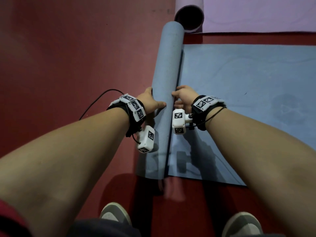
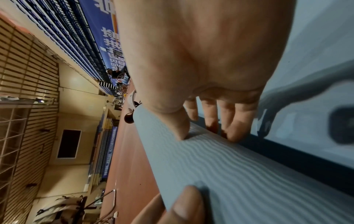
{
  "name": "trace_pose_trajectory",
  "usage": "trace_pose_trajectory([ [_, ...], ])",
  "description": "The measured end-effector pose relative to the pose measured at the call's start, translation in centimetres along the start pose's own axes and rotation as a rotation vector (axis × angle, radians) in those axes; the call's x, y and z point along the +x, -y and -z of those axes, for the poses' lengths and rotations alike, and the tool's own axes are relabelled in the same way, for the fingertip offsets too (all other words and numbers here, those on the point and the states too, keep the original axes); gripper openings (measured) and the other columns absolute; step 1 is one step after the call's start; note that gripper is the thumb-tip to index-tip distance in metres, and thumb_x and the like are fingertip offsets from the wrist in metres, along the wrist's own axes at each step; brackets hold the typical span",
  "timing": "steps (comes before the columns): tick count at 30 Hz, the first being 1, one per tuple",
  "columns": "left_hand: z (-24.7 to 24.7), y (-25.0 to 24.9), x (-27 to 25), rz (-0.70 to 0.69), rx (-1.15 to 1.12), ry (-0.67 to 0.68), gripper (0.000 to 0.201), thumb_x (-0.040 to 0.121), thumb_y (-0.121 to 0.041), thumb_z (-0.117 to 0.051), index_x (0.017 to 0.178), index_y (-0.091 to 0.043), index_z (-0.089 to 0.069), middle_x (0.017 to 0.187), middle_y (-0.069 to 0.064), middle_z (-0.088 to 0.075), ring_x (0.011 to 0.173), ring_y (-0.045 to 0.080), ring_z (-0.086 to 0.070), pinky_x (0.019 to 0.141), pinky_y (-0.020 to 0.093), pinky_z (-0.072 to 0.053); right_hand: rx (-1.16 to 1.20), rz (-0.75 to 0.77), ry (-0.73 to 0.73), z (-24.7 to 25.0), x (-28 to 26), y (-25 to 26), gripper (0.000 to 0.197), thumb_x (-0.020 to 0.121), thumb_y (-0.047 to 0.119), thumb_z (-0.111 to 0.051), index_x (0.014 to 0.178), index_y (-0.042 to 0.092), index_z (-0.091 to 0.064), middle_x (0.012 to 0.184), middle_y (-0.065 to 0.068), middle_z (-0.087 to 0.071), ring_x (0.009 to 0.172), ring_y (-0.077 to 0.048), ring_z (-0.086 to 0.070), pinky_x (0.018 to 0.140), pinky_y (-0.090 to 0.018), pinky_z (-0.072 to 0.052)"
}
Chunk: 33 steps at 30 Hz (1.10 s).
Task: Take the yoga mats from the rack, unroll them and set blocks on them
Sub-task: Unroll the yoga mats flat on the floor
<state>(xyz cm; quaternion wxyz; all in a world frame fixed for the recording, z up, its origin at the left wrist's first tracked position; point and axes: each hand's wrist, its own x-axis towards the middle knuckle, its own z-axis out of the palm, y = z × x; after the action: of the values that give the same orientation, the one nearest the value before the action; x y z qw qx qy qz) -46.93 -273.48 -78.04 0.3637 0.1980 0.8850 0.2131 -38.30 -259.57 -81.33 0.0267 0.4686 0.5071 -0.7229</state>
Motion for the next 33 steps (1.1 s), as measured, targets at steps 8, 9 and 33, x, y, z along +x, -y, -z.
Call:
trace_pose_trajectory([
  [8,1.2,0.7,-0.8,0.065,0.081,-0.018,0.109,0.063,-0.055,-0.086,0.149,-0.023,-0.026,0.135,0.009,-0.045,0.124,0.029,-0.049,0.102,0.041,-0.045,-0.035,-0.029,0.086,-2.0,-0.8,0.1,0.012,0.092,0.021,-0.063,0.097,0.015,-0.054,0.074,-0.003,-0.051,0.051,-0.013,-0.041,0.047,-0.024,-0.035],
  [9,1.3,0.7,-0.9,0.090,0.101,-0.039,0.110,0.063,-0.056,-0.086,0.149,-0.023,-0.026,0.136,0.011,-0.041,0.126,0.031,-0.046,0.102,0.042,-0.043,-0.020,-0.019,0.088,-2.4,-0.9,0.3,0.020,0.092,0.019,-0.064,0.106,0.017,-0.051,0.084,-0.007,-0.052,0.059,-0.016,-0.046,0.050,-0.026,-0.038],
  [33,3.8,3.2,-0.6,0.178,0.436,-0.275,0.098,0.072,-0.030,-0.077,0.148,-0.037,-0.015,0.138,0.015,-0.030,0.123,0.043,-0.040,0.097,0.056,-0.043,0.033,0.022,0.245,-4.9,-0.8,0.0,0.029,0.094,0.009,-0.057,0.121,0.020,-0.054,0.118,-0.002,-0.060,0.095,-0.021,-0.062,0.076,-0.035,-0.050],
])
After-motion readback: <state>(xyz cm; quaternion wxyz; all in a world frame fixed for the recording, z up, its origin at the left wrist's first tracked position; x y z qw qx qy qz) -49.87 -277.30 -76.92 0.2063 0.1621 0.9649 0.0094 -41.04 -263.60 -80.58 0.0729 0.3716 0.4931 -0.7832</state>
